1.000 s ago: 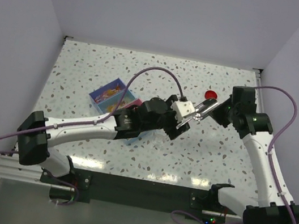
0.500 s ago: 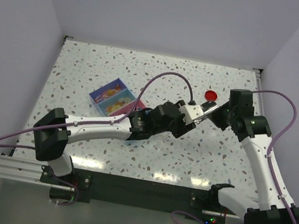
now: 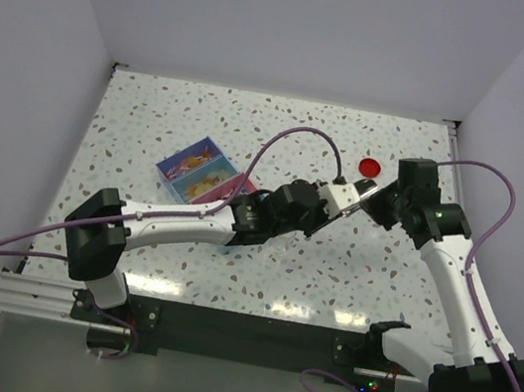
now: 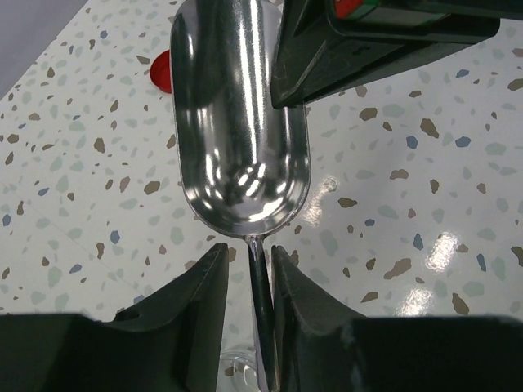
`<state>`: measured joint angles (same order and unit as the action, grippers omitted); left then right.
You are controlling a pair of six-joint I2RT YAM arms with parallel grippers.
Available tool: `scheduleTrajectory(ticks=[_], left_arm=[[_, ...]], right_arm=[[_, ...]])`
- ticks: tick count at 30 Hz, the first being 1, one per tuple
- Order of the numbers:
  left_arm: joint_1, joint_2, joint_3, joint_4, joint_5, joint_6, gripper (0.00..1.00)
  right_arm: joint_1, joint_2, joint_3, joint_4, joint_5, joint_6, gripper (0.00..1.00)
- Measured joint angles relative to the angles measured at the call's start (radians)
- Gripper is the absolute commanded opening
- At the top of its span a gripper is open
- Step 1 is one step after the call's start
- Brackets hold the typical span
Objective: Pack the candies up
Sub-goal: Pick up the spatula from the center of the board.
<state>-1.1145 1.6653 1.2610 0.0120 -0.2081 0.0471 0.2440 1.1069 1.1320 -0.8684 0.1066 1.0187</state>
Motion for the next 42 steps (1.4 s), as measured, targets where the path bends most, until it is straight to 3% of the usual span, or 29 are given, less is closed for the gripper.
scheduleTrajectory(ticks=[5, 8, 12, 14, 18, 21, 24, 28, 35, 42], left_arm=[[-0.003, 0.002, 0.0, 0.0, 0.002, 0.0, 0.31], [-0.003, 0.003, 0.0, 0.0, 0.002, -0.002, 0.21], [-0.005, 0.003, 0.0, 0.0, -0.013, -0.006, 0.0], [-0.003, 0.003, -0.002, 0.0, -0.018, -0.005, 0.0], [0.001, -0.005, -0.019, -0.002, -0.027, 0.001, 0.0], [0.021, -0.032, -0.053, -0.023, 0.005, 0.005, 0.0], [0.054, -0.068, -0.075, -0.053, 0.046, 0.021, 0.0], [0.099, -0.114, -0.081, -0.101, 0.099, 0.045, 0.0], [0.181, -0.206, -0.108, -0.179, 0.239, 0.082, 0.0], [0.209, -0.241, -0.114, -0.247, 0.319, 0.096, 0.0]], right_arm=[[0.005, 0.0, -0.002, 0.007, 0.0, 0.004, 0.0], [0.005, 0.0, -0.004, 0.01, -0.001, 0.01, 0.0], [0.005, 0.0, -0.005, 0.011, -0.003, 0.021, 0.0], [0.005, -0.001, -0.006, 0.018, -0.011, 0.025, 0.0], [0.005, 0.0, -0.018, 0.031, -0.045, 0.014, 0.35], [0.005, 0.002, -0.024, 0.053, -0.089, -0.016, 0.55], [0.005, 0.013, -0.018, 0.077, -0.136, -0.062, 0.66], [-0.01, 0.059, 0.023, 0.092, -0.226, -0.143, 0.65], [-0.154, 0.136, 0.031, 0.184, -0.504, -0.277, 0.6], [-0.164, 0.207, 0.033, 0.243, -0.727, -0.393, 0.57]])
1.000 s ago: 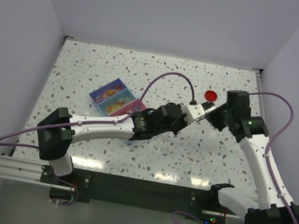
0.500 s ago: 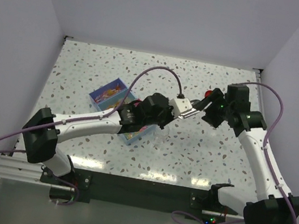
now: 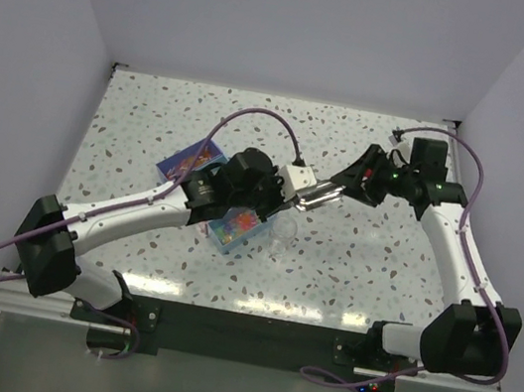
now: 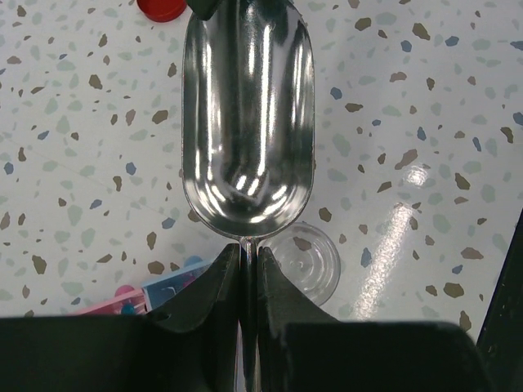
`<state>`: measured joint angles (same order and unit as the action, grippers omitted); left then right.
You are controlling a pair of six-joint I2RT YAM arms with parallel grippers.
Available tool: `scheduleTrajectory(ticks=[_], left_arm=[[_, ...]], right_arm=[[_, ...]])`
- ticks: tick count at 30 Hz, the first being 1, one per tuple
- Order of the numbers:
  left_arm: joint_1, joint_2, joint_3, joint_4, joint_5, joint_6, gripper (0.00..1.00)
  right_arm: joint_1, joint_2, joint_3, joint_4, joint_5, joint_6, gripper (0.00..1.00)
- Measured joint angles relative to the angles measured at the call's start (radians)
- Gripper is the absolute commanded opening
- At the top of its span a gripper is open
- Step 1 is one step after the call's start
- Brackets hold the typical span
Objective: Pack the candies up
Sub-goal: Pick up the spatula from the center of the board.
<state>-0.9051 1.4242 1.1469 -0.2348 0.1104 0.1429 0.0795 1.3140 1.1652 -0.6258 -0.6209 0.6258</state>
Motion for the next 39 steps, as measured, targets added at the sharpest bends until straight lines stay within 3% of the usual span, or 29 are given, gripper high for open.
scheduleTrajectory(ticks=[3, 12, 19, 23, 26, 28, 30, 33, 34, 39], left_arm=[[0.0, 0.0, 0.0, -0.017, 0.018, 0.0, 0.0], [0.016, -0.001, 0.0, -0.021, 0.039, -0.005, 0.0], [0.023, -0.002, 0.0, -0.021, 0.065, -0.02, 0.0], [0.024, -0.002, 0.0, -0.02, 0.088, -0.024, 0.0], [0.025, -0.003, 0.0, -0.018, 0.097, -0.027, 0.0], [0.028, -0.01, -0.003, -0.018, 0.098, -0.028, 0.0], [0.033, -0.023, -0.019, -0.016, 0.101, -0.028, 0.0], [0.035, -0.038, -0.032, -0.013, 0.105, -0.029, 0.18], [0.039, -0.041, -0.033, -0.013, 0.107, -0.029, 0.28], [0.067, -0.057, -0.044, 0.015, 0.156, -0.046, 0.39]], right_arm=[[0.0, 0.012, 0.0, 0.027, -0.063, -0.028, 0.51], [-0.001, 0.016, -0.01, 0.058, -0.157, -0.109, 0.51], [-0.001, 0.016, -0.048, 0.059, -0.182, -0.148, 0.43], [-0.001, 0.016, -0.061, 0.068, -0.185, -0.154, 0.33], [-0.001, 0.017, -0.061, 0.079, -0.192, -0.155, 0.18], [-0.002, 0.019, -0.061, 0.088, -0.209, -0.159, 0.01], [-0.002, 0.02, -0.061, 0.094, -0.236, -0.154, 0.0], [0.0, 0.02, -0.063, 0.103, -0.248, -0.151, 0.0], [0.0, 0.02, -0.065, 0.109, -0.255, -0.149, 0.0], [0.0, 0.019, -0.091, 0.16, -0.269, -0.115, 0.0]])
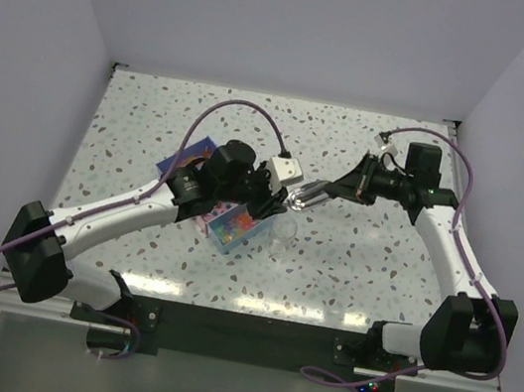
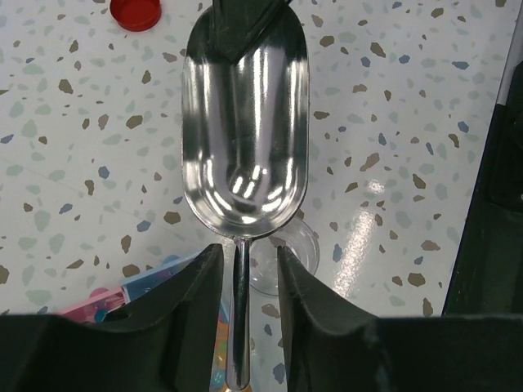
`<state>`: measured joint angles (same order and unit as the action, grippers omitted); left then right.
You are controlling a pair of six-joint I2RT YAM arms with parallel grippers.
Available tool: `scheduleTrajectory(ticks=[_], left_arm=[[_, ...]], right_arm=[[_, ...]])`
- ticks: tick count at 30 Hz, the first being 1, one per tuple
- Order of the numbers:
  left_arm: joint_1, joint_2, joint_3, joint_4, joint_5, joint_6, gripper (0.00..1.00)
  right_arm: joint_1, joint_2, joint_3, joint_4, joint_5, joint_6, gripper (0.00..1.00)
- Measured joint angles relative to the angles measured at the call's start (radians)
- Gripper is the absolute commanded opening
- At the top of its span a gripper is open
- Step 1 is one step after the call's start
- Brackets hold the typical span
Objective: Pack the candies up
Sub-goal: Pick up the spatula from the center of the board.
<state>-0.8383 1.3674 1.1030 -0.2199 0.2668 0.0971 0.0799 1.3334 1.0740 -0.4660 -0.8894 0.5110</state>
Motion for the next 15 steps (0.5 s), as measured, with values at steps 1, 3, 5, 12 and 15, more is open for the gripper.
scheduleTrajectory(ticks=[1, 3, 5, 12, 15], left_arm=[[0.01, -0.006, -0.008, 0.004, 0.017, -0.005, 0.41], [0.035, -0.015, -0.024, 0.015, 0.048, -0.011, 0.41], [0.06, -0.019, -0.037, 0.024, 0.081, -0.018, 0.41], [0.095, -0.019, -0.058, 0.034, 0.134, -0.034, 0.41], [0.095, -0.019, -0.059, 0.045, 0.151, -0.035, 0.41]], right_arm=[[0.0, 0.0, -0.004, 0.01, -0.003, 0.007, 0.0], [0.0, 0.0, -0.014, 0.032, -0.008, 0.021, 0.0], [0.0, 0.0, -0.02, 0.043, -0.016, 0.032, 0.0], [0.0, 0.0, -0.02, 0.086, -0.021, 0.06, 0.0], [0.0, 0.0, -0.02, 0.098, -0.021, 0.069, 0.0]])
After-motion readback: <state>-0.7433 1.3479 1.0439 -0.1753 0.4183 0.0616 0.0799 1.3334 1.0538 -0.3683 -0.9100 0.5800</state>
